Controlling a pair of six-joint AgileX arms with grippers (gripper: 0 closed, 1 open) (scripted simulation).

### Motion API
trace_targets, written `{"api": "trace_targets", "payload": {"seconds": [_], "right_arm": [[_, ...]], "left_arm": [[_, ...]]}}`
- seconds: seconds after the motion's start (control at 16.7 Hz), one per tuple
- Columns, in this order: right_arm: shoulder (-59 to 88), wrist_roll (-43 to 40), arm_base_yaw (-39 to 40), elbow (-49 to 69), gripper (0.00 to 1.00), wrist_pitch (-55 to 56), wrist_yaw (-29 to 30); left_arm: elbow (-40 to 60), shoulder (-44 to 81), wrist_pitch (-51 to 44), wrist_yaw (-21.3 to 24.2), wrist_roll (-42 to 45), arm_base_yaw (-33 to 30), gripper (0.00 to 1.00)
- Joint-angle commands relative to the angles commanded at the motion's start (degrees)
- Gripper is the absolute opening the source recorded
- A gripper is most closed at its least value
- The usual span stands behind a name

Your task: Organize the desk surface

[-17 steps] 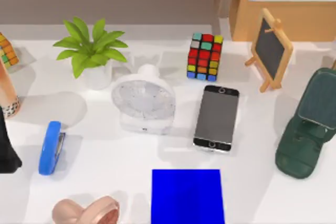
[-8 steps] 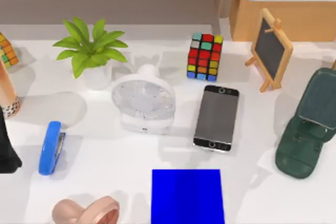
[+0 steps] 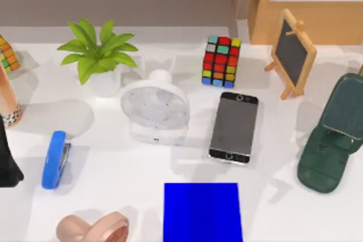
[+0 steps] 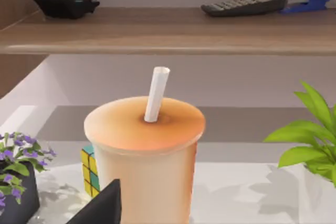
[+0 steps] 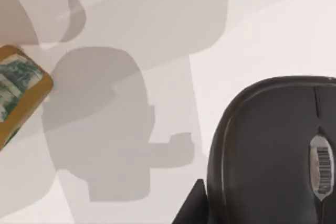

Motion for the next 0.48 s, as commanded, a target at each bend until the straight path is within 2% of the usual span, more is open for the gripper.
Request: {"api": "trace_targets", "payload": {"seconds": [0.24, 0.48], "right_arm": [[-7.33, 6.71, 6.86, -0.52, 0.0, 3.48, 0.82], [-13.87, 16.64, 21.79, -5.35, 0.0, 7.8, 0.73]], "left_arm": [[0.0, 0.0, 0.0, 0.0, 0.0, 0.0, 1.0], [0.0, 0.0, 0.0, 0.0, 0.0, 0.0, 1.0]]}}
